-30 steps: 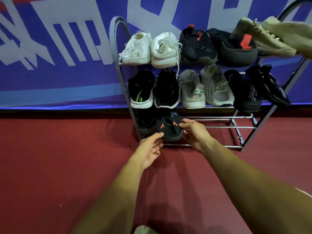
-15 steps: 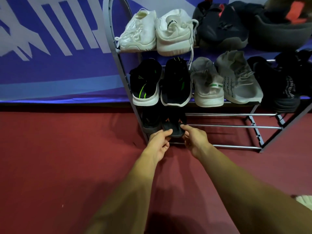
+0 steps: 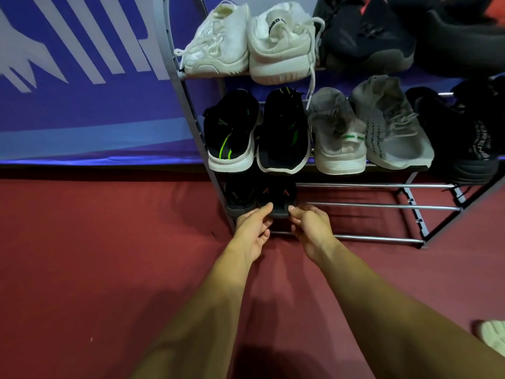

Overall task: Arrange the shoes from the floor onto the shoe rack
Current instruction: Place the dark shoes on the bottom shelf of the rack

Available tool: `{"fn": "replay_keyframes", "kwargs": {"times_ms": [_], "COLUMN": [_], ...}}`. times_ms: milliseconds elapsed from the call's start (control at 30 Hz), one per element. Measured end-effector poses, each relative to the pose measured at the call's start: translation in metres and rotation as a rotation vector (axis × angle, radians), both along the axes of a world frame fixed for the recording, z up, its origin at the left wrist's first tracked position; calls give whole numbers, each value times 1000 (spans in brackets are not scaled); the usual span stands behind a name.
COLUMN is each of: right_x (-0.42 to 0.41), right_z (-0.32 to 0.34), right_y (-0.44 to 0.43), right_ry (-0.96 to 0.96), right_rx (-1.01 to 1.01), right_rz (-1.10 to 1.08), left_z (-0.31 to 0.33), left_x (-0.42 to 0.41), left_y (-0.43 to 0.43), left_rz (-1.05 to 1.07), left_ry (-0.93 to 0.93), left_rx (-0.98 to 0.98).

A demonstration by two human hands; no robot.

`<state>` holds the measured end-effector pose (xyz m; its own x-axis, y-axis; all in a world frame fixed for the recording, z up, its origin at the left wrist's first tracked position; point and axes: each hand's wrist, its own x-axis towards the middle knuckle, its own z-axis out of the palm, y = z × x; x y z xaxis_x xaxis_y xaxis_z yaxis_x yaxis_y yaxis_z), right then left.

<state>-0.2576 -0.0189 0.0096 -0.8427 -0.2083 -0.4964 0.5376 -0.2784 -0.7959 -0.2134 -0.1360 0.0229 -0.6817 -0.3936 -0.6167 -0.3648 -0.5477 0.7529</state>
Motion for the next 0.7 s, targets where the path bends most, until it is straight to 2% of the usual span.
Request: {"fn": "replay_keyframes", "kwargs": {"times_ms": [167, 400, 700], "right_x": [7, 43, 133], "right_z": [1, 9, -17], "right_y": [10, 39, 86], "right_ry": [48, 17, -79], "right_rx": [114, 228, 428], "right_rz": [78, 169, 403], "left_z": [2, -5, -17], "left_x": [5, 47, 112], "left_y": [3, 12, 31], "left_rz": [-36, -160, -404], "left_ry": [-22, -36, -203], "left_rx": [-19, 7, -276]}}
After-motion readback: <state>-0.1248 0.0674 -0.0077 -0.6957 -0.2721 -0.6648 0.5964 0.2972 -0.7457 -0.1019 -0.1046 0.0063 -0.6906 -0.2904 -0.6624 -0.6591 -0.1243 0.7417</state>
